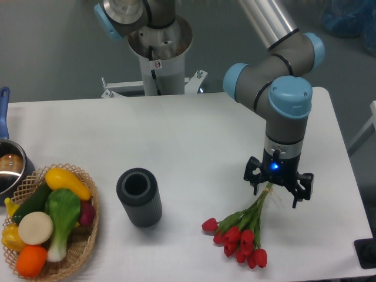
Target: Pick up the flowers from the table
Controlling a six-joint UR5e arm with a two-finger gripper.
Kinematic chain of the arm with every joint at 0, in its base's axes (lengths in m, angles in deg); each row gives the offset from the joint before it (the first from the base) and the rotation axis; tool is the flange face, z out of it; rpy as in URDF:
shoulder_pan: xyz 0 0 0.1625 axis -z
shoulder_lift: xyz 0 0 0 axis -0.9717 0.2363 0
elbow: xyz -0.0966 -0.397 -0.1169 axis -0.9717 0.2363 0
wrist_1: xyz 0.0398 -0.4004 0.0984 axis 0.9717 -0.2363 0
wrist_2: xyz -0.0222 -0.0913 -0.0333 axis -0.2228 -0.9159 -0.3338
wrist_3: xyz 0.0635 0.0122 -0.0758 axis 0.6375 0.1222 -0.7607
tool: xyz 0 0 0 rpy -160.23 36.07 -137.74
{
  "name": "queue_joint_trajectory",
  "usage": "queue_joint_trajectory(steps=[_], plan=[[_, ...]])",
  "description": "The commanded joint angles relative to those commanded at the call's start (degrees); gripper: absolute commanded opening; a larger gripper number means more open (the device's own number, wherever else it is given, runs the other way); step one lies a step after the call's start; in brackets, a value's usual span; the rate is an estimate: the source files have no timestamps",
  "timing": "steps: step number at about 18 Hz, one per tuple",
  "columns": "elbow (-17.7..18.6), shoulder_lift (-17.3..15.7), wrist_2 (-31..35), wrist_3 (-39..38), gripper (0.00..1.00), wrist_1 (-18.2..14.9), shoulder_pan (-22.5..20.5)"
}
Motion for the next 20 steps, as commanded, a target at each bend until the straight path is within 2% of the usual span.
queue_joint_trajectory(steps=[10, 15, 18, 20], plan=[[0.44, 0.17, -0.09, 0.18, 1.0, 0.18, 0.0], [2.11, 0.44, -0.09, 0.17, 1.0, 0.62, -0.09], [2.55, 0.62, 0.09, 1.31, 1.0, 0.79, -0.26], [2.98, 0.53, 0.17, 4.73, 1.0, 0.7, -0.44]])
